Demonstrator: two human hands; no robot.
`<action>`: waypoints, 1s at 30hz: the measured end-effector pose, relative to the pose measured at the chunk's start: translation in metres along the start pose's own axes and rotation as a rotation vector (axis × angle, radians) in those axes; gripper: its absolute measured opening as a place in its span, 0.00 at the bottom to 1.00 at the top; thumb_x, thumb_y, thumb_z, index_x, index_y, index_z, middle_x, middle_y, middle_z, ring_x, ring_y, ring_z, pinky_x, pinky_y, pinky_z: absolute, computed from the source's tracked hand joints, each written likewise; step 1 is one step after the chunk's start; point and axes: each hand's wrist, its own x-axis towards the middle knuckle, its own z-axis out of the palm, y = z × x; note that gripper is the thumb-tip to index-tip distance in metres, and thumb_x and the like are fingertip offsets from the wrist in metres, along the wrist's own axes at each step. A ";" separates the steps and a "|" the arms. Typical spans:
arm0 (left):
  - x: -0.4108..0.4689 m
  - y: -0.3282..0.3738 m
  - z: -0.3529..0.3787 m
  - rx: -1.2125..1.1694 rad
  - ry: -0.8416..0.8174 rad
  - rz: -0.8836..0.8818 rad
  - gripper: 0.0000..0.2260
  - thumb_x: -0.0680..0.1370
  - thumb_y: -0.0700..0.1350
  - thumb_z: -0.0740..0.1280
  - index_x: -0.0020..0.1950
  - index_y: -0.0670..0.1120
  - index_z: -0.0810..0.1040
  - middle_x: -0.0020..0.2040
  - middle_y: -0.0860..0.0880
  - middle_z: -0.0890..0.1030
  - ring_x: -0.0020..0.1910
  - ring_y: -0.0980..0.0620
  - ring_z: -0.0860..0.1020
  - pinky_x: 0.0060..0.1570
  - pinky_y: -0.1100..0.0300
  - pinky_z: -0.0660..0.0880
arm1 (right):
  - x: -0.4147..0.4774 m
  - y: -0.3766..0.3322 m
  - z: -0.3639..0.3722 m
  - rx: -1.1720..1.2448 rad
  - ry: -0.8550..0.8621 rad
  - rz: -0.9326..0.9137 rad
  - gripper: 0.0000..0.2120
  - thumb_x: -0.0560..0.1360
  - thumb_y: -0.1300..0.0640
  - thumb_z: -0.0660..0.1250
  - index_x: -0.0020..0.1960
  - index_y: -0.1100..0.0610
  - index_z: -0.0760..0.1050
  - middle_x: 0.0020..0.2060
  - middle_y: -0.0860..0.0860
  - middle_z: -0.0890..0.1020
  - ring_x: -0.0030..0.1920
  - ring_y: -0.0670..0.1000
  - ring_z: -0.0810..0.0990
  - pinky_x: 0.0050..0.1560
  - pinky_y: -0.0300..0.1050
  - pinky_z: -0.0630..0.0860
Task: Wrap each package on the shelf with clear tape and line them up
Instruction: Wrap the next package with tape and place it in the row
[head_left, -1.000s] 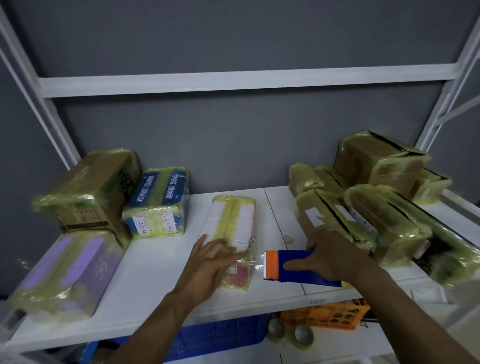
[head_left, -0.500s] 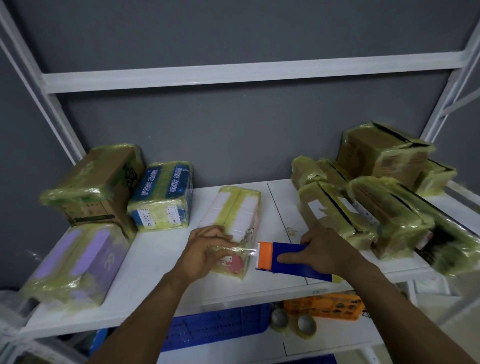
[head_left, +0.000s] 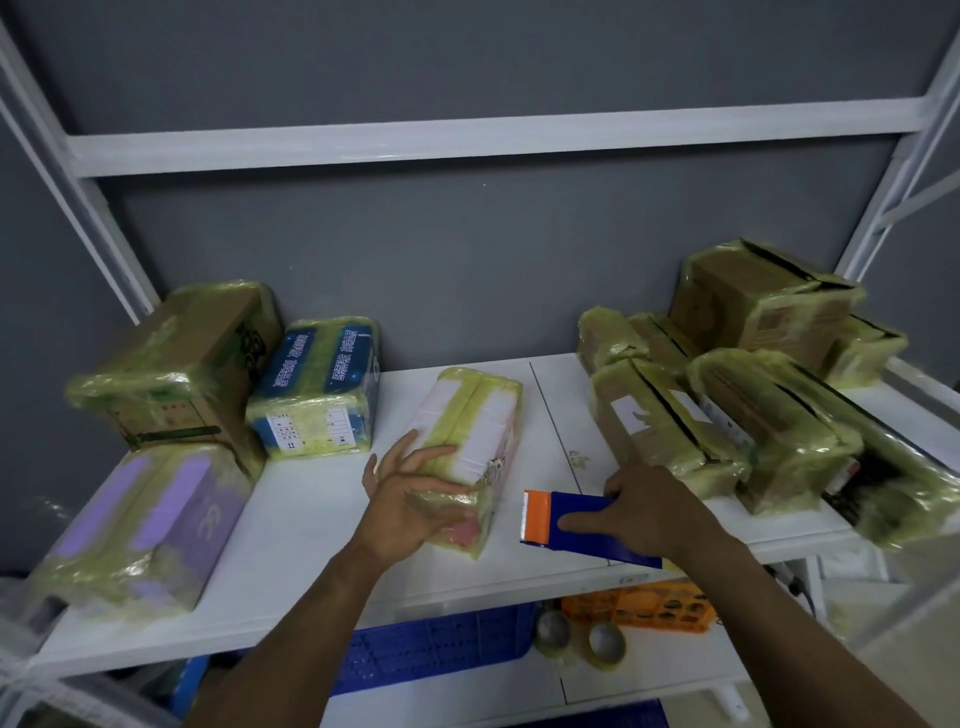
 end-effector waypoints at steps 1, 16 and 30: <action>0.000 0.002 0.003 -0.015 0.021 -0.015 0.12 0.62 0.50 0.83 0.43 0.54 0.88 0.66 0.55 0.79 0.78 0.47 0.60 0.76 0.42 0.44 | 0.003 -0.001 0.003 -0.002 -0.005 0.005 0.33 0.63 0.26 0.75 0.40 0.57 0.80 0.35 0.50 0.83 0.35 0.47 0.83 0.39 0.39 0.78; -0.006 0.003 0.009 -0.243 0.043 -0.082 0.17 0.60 0.42 0.84 0.47 0.46 0.88 0.64 0.50 0.81 0.71 0.58 0.65 0.70 0.71 0.61 | 0.027 -0.033 0.036 -0.131 0.014 0.038 0.33 0.64 0.24 0.72 0.37 0.54 0.70 0.35 0.50 0.77 0.37 0.49 0.80 0.39 0.44 0.77; -0.007 0.011 0.006 -0.410 -0.047 -0.089 0.16 0.59 0.24 0.79 0.45 0.27 0.83 0.66 0.33 0.75 0.63 0.78 0.64 0.61 0.78 0.64 | 0.026 -0.042 0.059 -0.245 0.163 0.019 0.31 0.69 0.24 0.67 0.38 0.51 0.64 0.42 0.49 0.78 0.40 0.48 0.75 0.39 0.42 0.69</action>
